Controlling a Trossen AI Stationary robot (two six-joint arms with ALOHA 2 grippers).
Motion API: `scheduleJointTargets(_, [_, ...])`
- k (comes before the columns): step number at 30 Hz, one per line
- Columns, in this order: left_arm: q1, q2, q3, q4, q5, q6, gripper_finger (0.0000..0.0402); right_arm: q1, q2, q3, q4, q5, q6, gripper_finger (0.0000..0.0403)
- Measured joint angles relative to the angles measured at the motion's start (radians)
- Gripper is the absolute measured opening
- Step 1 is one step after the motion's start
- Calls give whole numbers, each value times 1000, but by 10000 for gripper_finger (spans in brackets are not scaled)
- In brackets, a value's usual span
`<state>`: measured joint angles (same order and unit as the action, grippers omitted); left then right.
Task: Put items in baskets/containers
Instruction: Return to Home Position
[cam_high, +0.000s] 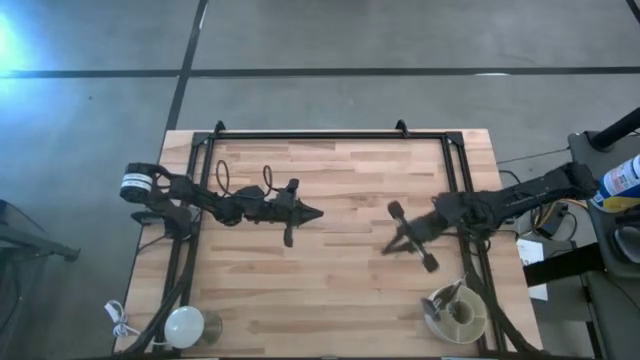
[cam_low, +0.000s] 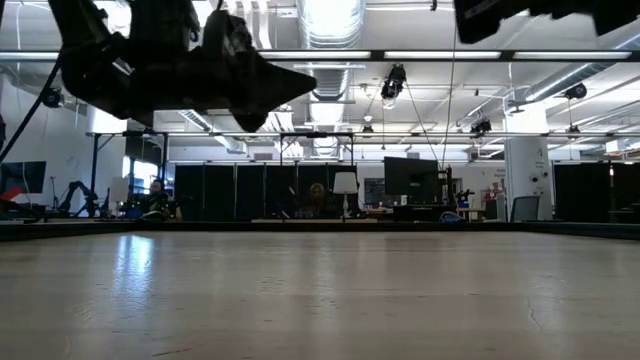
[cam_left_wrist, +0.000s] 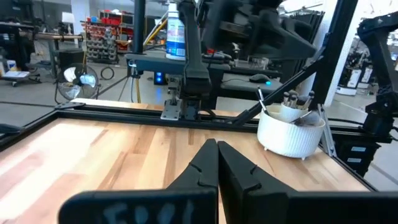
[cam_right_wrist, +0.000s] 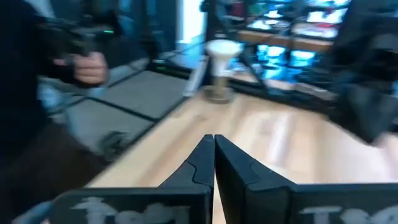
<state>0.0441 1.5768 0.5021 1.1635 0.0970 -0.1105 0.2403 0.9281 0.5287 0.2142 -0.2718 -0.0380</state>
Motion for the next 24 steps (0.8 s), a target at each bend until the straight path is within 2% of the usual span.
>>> scheduleJointTargets(9, [35, -138, -161, 25, -6, -10, 0, -249, 55, -27, 216, -3, -107, 8])
scheduleJointTargets(14, [53, -238, -247, 29, -20, -3, 0, -369, 76, -78, 359, -125, -94, 8])
scheduleJointTargets(24, [61, -404, -436, 26, -135, -22, 0, -489, 123, -182, 589, -144, -35, 8])
